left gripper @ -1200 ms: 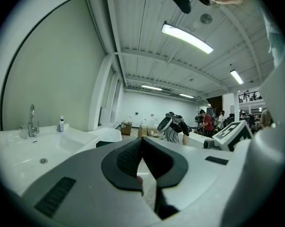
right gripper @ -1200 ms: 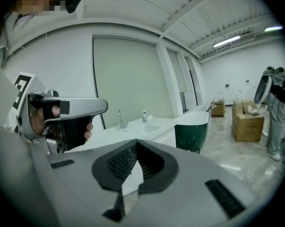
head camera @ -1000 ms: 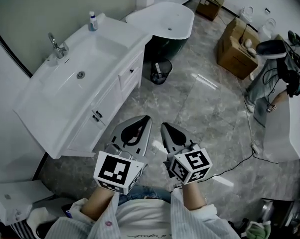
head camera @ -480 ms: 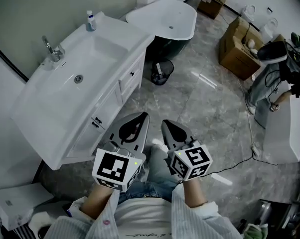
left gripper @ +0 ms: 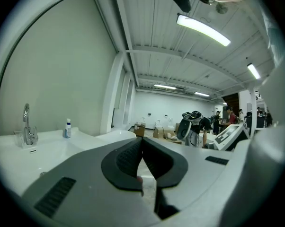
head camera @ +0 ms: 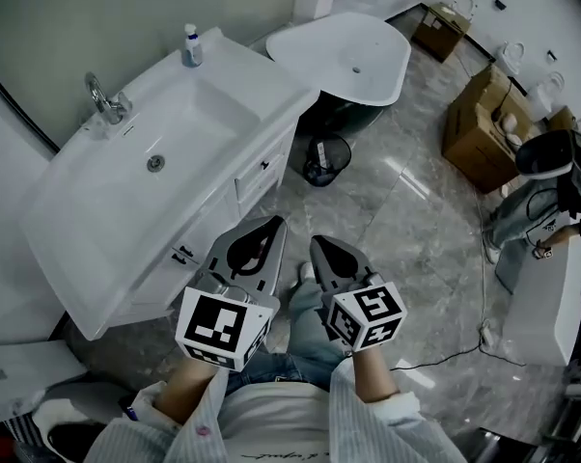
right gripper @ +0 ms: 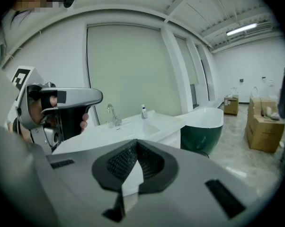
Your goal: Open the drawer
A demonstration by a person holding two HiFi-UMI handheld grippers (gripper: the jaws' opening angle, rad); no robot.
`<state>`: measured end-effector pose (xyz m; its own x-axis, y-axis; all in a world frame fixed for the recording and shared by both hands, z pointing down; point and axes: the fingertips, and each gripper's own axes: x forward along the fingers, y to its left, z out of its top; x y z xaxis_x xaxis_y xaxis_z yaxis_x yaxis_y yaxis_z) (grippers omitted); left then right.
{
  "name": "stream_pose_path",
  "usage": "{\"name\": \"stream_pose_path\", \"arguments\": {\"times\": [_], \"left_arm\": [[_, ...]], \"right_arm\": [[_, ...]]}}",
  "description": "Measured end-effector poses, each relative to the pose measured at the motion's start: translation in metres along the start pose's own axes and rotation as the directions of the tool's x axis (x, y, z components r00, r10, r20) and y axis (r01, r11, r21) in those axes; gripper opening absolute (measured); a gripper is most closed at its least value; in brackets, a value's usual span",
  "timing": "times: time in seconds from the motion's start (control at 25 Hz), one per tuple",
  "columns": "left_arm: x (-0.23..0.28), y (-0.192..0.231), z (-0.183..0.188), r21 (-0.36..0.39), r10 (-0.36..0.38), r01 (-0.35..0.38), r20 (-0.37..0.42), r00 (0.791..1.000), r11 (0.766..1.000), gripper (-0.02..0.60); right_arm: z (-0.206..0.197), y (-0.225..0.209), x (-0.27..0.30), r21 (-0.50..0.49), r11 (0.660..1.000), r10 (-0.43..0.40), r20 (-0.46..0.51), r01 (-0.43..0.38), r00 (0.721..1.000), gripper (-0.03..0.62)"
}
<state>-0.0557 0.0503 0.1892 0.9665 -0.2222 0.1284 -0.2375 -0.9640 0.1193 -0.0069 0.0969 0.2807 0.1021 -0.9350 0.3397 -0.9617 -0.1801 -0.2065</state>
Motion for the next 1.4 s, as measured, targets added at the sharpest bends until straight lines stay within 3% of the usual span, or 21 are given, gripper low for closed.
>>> {"name": "stream_pose_path", "arguments": {"times": [0.4,0.8,1.12,1.4], "left_arm": [[0.098,0.022,0.016,-0.023,0.175,-0.175,-0.006,0.985,0.984,0.017],[0.167,0.03,0.028,-0.037,0.357,-0.358,-0.007,0.934,0.933,0.017],[0.188,0.037,0.007,-0.07,0.457,-0.459,-0.043,0.889,0.886,0.017],[0.191,0.055,-0.006,-0.073,0.49,-0.494,-0.067,0.869,0.866,0.017]], "right_arm": [[0.048,-0.082,0.062,-0.036,0.985,0.165,-0.046,-0.167,0.985,0.006],[0.082,-0.154,0.103,-0.07,0.939,0.329,-0.094,-0.335,0.94,0.006],[0.07,-0.176,0.129,-0.067,0.904,0.407,-0.168,-0.422,0.898,0.006],[0.067,-0.172,0.154,-0.069,0.893,0.427,-0.181,-0.444,0.886,0.006]]}}
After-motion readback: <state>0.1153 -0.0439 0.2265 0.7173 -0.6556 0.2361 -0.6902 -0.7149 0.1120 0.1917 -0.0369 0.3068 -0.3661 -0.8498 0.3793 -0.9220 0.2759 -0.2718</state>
